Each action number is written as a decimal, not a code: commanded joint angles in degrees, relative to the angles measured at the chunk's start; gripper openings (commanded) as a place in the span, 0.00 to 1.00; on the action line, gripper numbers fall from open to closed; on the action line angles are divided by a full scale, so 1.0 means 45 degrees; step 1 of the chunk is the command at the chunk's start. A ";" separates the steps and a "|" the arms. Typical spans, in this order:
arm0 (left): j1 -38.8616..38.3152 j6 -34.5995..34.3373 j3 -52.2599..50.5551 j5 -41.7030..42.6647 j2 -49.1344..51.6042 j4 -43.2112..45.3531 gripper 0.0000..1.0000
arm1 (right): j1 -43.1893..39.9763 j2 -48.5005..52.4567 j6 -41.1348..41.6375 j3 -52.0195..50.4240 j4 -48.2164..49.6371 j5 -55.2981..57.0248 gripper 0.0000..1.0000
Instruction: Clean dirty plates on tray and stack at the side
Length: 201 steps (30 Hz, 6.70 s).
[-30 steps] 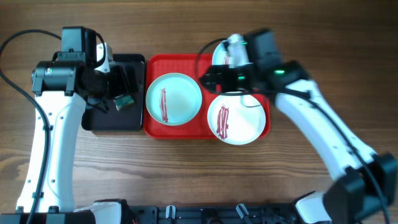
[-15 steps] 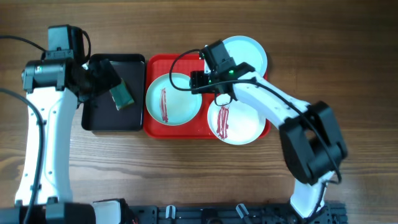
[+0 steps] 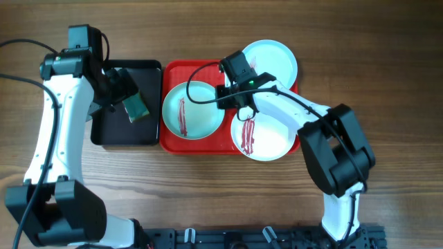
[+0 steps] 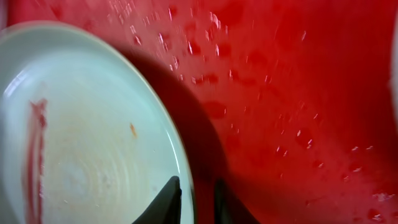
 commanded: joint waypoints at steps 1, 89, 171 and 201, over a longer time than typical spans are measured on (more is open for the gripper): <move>0.0068 -0.0223 0.0209 -0.0058 0.0165 0.0029 1.00 | 0.0087 0.0418 -0.0029 0.0243 -0.0078 -0.0379 0.18; 0.0034 0.2390 -0.2472 0.0981 0.1501 0.5153 0.04 | 0.0063 0.0782 0.1287 0.0223 -0.0194 -0.0335 0.25; -0.4770 0.2851 -0.2565 0.6965 0.4998 0.4566 0.04 | -0.0719 0.0801 0.0821 0.0223 -0.0121 -0.3220 0.04; -0.5425 0.0029 -0.2594 0.3225 0.4998 0.9360 0.04 | -0.1491 0.1370 -0.0194 0.0223 0.0204 -0.5663 0.04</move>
